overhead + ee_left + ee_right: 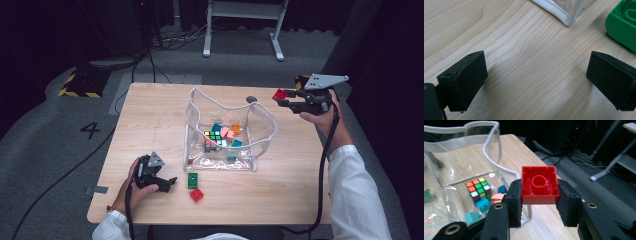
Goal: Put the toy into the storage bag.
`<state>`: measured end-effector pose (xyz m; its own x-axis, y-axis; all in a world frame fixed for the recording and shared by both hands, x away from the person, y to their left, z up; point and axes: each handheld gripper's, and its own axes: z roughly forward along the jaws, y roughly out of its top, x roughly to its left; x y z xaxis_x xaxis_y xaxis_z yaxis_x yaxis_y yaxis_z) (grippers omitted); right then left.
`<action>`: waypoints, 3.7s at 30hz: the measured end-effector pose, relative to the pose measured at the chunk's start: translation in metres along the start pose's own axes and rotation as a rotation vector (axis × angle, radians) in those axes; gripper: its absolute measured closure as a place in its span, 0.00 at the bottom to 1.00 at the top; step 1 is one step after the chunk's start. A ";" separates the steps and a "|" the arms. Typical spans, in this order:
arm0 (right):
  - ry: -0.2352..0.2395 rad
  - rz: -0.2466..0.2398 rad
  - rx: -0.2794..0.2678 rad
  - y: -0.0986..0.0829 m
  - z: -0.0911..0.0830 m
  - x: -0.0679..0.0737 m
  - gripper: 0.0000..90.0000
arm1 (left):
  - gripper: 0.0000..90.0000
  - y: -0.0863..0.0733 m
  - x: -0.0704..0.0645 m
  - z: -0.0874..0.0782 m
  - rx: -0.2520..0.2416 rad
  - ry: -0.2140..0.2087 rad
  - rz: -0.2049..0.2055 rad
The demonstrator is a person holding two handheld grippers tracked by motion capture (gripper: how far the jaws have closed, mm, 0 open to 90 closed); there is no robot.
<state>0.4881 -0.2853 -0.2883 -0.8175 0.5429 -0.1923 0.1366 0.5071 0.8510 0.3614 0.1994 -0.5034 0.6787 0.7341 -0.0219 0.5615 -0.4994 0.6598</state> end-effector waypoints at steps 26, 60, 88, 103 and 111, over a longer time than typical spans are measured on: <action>0.313 -0.255 0.155 0.040 0.091 0.085 0.66 | 0.04 0.000 0.000 0.000 0.000 0.000 0.000; 0.252 -0.284 0.557 0.006 0.104 0.062 0.66 | 0.04 0.000 0.000 0.000 0.000 -0.001 0.000; 0.234 -0.283 0.493 0.005 0.093 0.060 0.62 | 0.04 0.000 0.000 0.000 -0.001 0.000 -0.001; 0.182 -0.198 0.248 0.011 0.052 0.055 0.44 | 0.04 0.000 0.000 0.000 0.000 -0.001 0.000; 0.083 -0.105 0.104 0.004 0.016 0.047 0.29 | 0.04 0.000 0.000 0.000 0.000 -0.001 0.000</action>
<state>0.4595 -0.2469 -0.3015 -0.8731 0.4286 -0.2325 0.1022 0.6271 0.7722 0.3615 0.1994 -0.5034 0.6788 0.7340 -0.0227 0.5617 -0.4990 0.6599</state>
